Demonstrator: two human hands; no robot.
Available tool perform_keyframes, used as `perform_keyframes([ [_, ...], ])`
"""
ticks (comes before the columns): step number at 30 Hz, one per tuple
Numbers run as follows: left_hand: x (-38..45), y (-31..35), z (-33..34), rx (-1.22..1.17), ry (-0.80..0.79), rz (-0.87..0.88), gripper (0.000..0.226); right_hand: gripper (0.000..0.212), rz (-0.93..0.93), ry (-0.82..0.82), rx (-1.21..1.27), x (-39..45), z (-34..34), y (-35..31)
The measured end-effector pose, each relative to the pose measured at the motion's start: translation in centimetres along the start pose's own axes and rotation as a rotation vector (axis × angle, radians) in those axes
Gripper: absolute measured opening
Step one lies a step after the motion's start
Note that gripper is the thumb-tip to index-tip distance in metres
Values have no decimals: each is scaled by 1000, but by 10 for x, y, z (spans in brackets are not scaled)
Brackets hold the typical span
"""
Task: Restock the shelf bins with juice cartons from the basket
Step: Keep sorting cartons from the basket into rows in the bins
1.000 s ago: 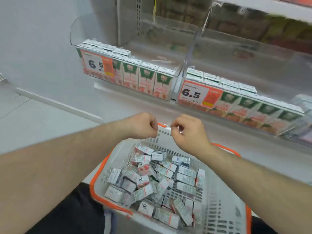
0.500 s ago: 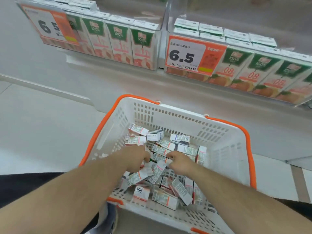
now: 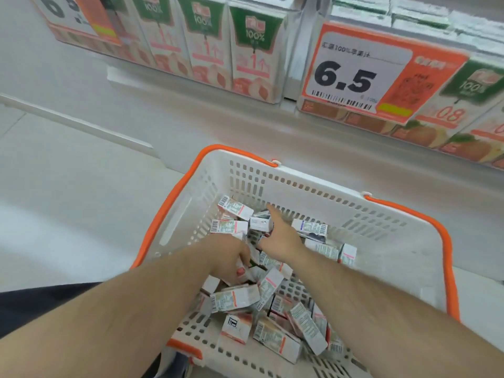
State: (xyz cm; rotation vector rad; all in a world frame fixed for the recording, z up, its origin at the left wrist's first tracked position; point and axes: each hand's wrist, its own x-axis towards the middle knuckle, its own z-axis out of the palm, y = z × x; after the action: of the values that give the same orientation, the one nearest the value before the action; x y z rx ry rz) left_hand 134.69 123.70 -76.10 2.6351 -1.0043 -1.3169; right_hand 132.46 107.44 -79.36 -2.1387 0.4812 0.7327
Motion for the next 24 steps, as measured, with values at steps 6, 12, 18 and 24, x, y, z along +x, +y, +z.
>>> perform_keyframes([
  [6,-13,-1,-14,-414,147,-106,29,62,32,145,139,-8,-10,5],
  [12,-43,9,-60,-824,288,-169,30,43,-75,307,103,-59,-60,4],
  [18,-86,47,-116,-1088,467,-86,37,36,-235,318,139,-131,-110,-20],
  [24,-127,89,-158,-1454,579,46,31,35,-435,328,65,-206,-162,-45],
])
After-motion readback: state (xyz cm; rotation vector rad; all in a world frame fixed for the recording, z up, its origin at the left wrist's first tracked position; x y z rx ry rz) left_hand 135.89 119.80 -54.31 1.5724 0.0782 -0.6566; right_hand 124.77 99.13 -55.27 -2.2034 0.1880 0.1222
